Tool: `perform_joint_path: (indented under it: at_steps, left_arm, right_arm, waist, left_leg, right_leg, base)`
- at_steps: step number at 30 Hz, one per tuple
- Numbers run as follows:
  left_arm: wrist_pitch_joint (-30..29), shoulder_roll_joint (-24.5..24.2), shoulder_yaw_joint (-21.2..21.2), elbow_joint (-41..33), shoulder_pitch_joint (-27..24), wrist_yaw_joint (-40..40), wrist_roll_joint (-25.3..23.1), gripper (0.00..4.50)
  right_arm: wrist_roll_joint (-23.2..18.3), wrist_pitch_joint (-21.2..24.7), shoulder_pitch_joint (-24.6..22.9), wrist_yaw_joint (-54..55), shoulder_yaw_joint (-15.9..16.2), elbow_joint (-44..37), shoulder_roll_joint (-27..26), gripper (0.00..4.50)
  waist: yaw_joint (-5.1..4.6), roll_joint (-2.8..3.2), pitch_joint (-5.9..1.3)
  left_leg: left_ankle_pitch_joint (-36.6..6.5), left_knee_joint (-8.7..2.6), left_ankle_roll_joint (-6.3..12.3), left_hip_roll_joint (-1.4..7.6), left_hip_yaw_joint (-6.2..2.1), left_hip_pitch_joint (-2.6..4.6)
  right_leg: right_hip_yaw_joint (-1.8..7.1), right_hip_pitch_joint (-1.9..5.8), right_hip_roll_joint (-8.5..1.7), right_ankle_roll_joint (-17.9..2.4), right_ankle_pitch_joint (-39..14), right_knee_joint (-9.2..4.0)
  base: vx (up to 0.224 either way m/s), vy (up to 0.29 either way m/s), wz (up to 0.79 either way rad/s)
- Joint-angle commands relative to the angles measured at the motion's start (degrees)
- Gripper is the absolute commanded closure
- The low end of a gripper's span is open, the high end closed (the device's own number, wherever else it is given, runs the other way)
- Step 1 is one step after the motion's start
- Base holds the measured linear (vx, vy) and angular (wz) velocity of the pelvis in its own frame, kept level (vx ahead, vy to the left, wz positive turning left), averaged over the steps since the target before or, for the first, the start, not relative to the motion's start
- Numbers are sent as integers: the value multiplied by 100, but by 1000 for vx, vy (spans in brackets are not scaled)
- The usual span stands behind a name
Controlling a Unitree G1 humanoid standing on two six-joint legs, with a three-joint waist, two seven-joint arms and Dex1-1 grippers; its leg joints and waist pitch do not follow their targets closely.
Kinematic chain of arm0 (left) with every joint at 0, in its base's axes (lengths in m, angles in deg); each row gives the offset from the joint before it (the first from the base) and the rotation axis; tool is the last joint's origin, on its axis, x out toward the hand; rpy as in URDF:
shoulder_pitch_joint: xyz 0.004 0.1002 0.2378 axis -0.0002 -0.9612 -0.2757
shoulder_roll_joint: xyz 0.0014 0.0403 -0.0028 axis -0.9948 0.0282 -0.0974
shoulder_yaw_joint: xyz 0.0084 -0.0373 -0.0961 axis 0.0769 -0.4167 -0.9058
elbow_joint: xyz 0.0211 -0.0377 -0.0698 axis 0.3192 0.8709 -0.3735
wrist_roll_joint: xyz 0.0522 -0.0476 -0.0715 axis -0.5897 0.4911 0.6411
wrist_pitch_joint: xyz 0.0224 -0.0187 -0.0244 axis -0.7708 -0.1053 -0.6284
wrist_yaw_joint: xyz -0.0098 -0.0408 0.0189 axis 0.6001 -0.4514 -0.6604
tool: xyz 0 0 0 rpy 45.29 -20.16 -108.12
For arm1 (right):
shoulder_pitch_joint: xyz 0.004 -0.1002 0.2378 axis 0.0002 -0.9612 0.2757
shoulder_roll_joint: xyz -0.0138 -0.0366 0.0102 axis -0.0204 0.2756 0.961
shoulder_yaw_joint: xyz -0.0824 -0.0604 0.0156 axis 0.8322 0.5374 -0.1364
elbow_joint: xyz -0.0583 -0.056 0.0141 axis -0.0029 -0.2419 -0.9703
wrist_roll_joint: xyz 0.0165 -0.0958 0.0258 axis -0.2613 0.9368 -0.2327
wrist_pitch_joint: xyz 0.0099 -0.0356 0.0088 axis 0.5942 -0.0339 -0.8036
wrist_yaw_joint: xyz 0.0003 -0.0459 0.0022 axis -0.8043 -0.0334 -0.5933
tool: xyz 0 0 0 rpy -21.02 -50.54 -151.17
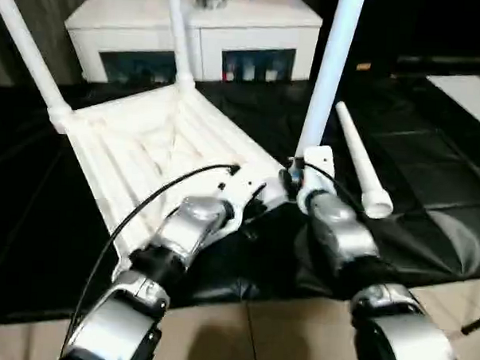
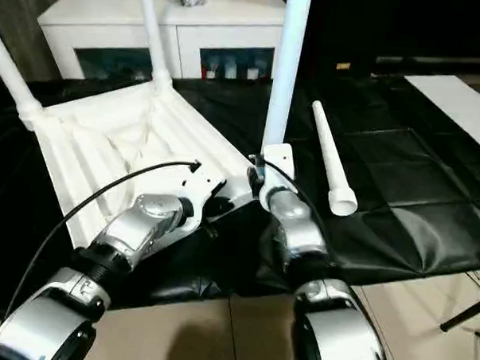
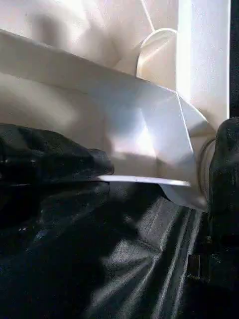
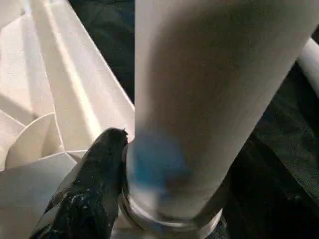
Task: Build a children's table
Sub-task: Rotate leg to tighten
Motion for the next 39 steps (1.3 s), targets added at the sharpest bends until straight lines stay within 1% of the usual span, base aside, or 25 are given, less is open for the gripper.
perform_joint_path:
  at_steps: [1,3,4,5,7,8,9,10,11,12,14,15,16,17,18,21,22,25,27,28,32,34,37,38,39]
  left_arm:
    - [266,-330,-556,112,183,-924,-162,450]
    - [320,-427,-431,-27,97,-612,-152,450]
    - [355,-474,-377,-103,47,-456,-138,450]
    - [384,-515,-345,-169,-3,-304,-112,450]
    - [429,-609,-284,-345,-112,17,-61,450]
    - [382,-674,-258,-497,-196,242,-8,450]
    - [249,-768,-238,-713,-314,521,73,450]
    - [335,-840,-205,-803,-378,691,96,450]
    - [391,-881,-191,-852,-415,802,120,450]
    - [408,-947,-182,-940,-476,960,168,450]
    - [585,-1106,-114,-1125,-612,1370,287,450]
    - [625,-1226,-67,-1310,-726,1678,406,450]
    - [639,-1263,-53,-1369,-762,1778,446,450]
    - [636,-1363,-3,-1533,-848,2032,536,450]
    - [598,-1456,38,-1713,-935,2260,601,450]
    - [344,-1672,144,-2145,-1124,2791,753,450]
    - [312,-1711,165,-2243,-1165,2887,770,450]
    - [252,-1733,166,-2374,-1215,3012,829,450]
    - [259,-1741,167,-2408,-1231,3037,829,450]
    - [252,-1750,168,-2440,-1251,3063,834,450]
    - [209,-1776,163,-2514,-1289,3086,833,450]
    - [202,-1784,158,-2515,-1290,3083,817,450]
    - [158,-1793,143,-2560,-1309,3102,804,450]
    - [150,-1790,134,-2558,-1306,3110,796,450]
    - [151,-1788,133,-2552,-1301,3112,792,450]
  right_arm:
    - [-206,-98,-178,-392,80,41,-236,115]
    - [-233,-162,-185,-607,111,-111,-147,102]
    - [-269,-192,-175,-776,117,-163,-87,88]
    - [-260,-228,-158,-903,130,-195,-20,88]
    - [-233,-309,-160,-1225,187,-307,155,76]
    - [-251,-323,-186,-1499,214,-422,280,76]
    - [-320,-318,-242,-1940,241,-620,472,76]
    - [-349,-335,-307,-2290,312,-761,607,76]
    - [-346,-364,-348,-2482,360,-837,690,76]
    - [-350,-422,-419,-2773,428,-961,833,76]
    - [-365,-497,-541,-3268,535,-1165,1091,76]
    - [-411,-530,-617,-3640,591,-1287,1261,76]
    - [-427,-533,-638,-3756,608,-1322,1311,76]
    - [-476,-537,-695,-4077,666,-1411,1431,76]
    - [-527,-517,-744,-4382,714,-1492,1536,76]
    - [-666,-363,-877,-5126,851,-1735,1770,76]
    - [-678,-339,-943,-5388,947,-1835,1870,76]
    - [-615,-372,-1073,-5839,1179,-1979,2072,76]
    - [-576,-396,-1090,-5941,1238,-1966,2106,76]
    - [-506,-438,-1080,-5954,1271,-1897,2111,76]
    - [-387,-517,-1081,-6003,1335,-1833,2145,76]
    - [-387,-517,-1045,-5944,1305,-1769,2124,76]
    - [-465,-454,-1013,-5907,1248,-1763,2093,76]
    - [-475,-440,-1001,-5918,1235,-1743,2082,100]
    - [-470,-449,-997,-5920,1235,-1719,2079,109]
  waist:
    - [-7,-43,-397]
    - [-3,-41,-408]
    - [-77,-54,-414]
    - [-114,-30,-444]
    - [-117,-35,-486]
    - [-90,-29,-555]
    - [-66,-46,-538]
    - [-32,-42,-523]
    - [-19,-41,-509]
    - [0,-26,-495]
    - [37,-41,-467]
    - [41,-31,-458]
    - [46,-34,-453]
    - [46,-13,-433]
    - [40,-23,-427]
    - [53,-14,-417]
    - [58,-43,-409]
    - [100,-30,-403]
    - [141,-77,-408]
    - [153,-73,-413]
    - [154,-71,-418]
    - [157,-73,-428]
    - [156,-72,-429]
    - [156,-77,-427]
    - [159,-79,-429]
  left_leg:
    - [-1562,-467,49,107,-34,47]
    - [-1405,-455,165,100,-33,17]
    - [-1201,-471,185,93,-74,-85]
    - [-1024,-447,219,89,-78,-88]
    - [-747,-385,307,99,-56,-28]
    - [-141,-305,521,84,-48,-48]
    - [168,-267,789,76,-32,-76]
    - [147,-257,988,82,-12,-68]
    - [65,-261,1032,94,-8,-60]
    - [-111,-274,1036,116,3,-45]
    - [-383,-303,933,139,6,-31]
    - [-573,-324,824,155,3,-19]
    - [-636,-332,779,157,3,-19]
    - [-928,-361,599,172,5,20]
    - [-998,-369,554,175,13,23]
    - [-1087,-382,483,190,8,28]
    - [-1120,-391,475,197,16,32]
    - [-1106,-386,460,201,16,34]
    - [-1016,-380,461,184,25,20]
    - [-969,-380,448,183,14,11]
    - [-909,-376,429,180,12,12]
    - [-791,-363,481,171,15,10]
    - [-769,-360,513,170,14,3]
    - [-783,-359,515,168,15,1]
    - [-777,-358,513,168,14,2]
  right_leg:
    - [174,256,-246,-1099,-1326,-451]
    - [169,282,-246,-1136,-1099,-423]
    - [146,377,-249,-1130,-890,-371]
    - [120,378,-246,-1150,-758,-358]
    - [142,336,-249,-1329,-314,-322]
    - [148,358,-230,-1552,581,-198]
    - [132,333,-206,-1717,1100,-161]
    - [125,314,-215,-1786,1149,-169]
    - [126,306,-224,-1793,1026,-182]
    - [132,288,-232,-1798,717,-204]
    - [130,290,-224,-1745,280,-246]
    - [135,288,-232,-1727,36,-254]
    - [139,288,-227,-1704,-46,-263]
    - [146,263,-227,-1675,-362,-293]
    - [153,257,-223,-1676,-430,-304]
    - [160,257,-218,-1630,-504,-299]
    - [161,246,-211,-1635,-550,-308]
    - [171,237,-218,-1611,-601,-309]
    - [186,240,-236,-1556,-664,-318]
    - [184,248,-242,-1531,-688,-306]
    - [181,238,-233,-1488,-695,-304]
    - [182,243,-228,-1519,-530,-288]
    - [178,246,-226,-1526,-519,-285]
    - [175,245,-225,-1522,-559,-291]
    - [176,247,-227,-1520,-566,-290]
  base:
    - [0,0,0]
    - [0,0,0]
    - [0,0,0]
    - [0,0,0]
    - [0,0,0]
    - [50,-16,4]
    - [0,0,0]
    - [0,0,0]
    - [0,0,0]
    - [0,0,0]
    - [0,0,0]
    - [0,0,0]
    - [0,0,0]
    - [0,0,0]
    - [0,0,0]
    - [0,0,0]
    - [0,0,0]
    - [0,0,0]
    - [0,0,0]
    - [0,0,0]
    - [0,0,0]
    - [0,0,0]
    - [0,0,0]
    - [0,0,0]
    - [0,0,0]
